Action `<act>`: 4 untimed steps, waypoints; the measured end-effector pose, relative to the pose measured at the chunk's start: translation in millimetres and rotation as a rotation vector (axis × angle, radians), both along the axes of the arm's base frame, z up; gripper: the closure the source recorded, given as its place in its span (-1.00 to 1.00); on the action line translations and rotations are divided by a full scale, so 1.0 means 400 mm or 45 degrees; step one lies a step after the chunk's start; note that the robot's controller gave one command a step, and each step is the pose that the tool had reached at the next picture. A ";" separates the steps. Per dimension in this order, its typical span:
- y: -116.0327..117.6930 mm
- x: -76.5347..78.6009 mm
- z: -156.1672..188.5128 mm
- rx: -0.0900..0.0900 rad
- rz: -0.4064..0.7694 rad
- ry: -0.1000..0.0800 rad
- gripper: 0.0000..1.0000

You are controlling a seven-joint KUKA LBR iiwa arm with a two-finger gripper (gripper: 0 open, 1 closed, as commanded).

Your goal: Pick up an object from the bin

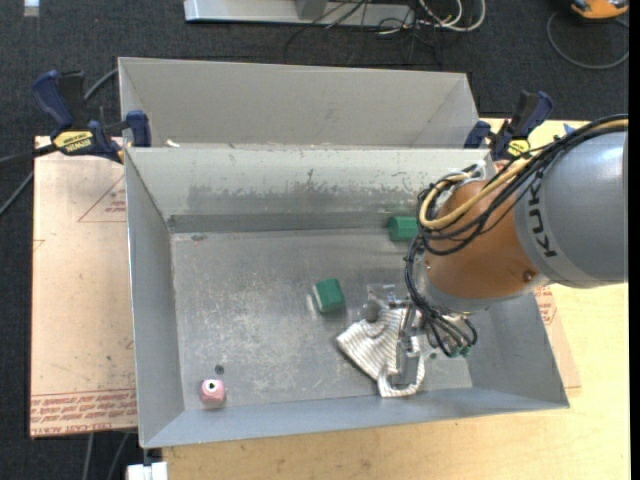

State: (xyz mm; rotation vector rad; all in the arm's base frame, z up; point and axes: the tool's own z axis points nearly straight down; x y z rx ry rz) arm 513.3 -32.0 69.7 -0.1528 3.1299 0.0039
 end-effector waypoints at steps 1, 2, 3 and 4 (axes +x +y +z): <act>0.036 -0.018 0.004 -0.002 0.390 0.012 1.00; 0.035 -0.018 0.004 -0.002 0.389 0.012 1.00; 0.036 -0.019 0.011 -0.001 0.389 0.013 1.00; 0.038 -0.023 0.035 0.001 0.389 0.020 1.00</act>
Offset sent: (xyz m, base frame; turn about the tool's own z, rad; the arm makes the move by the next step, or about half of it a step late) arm 0.0000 0.0000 0.0000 0.0000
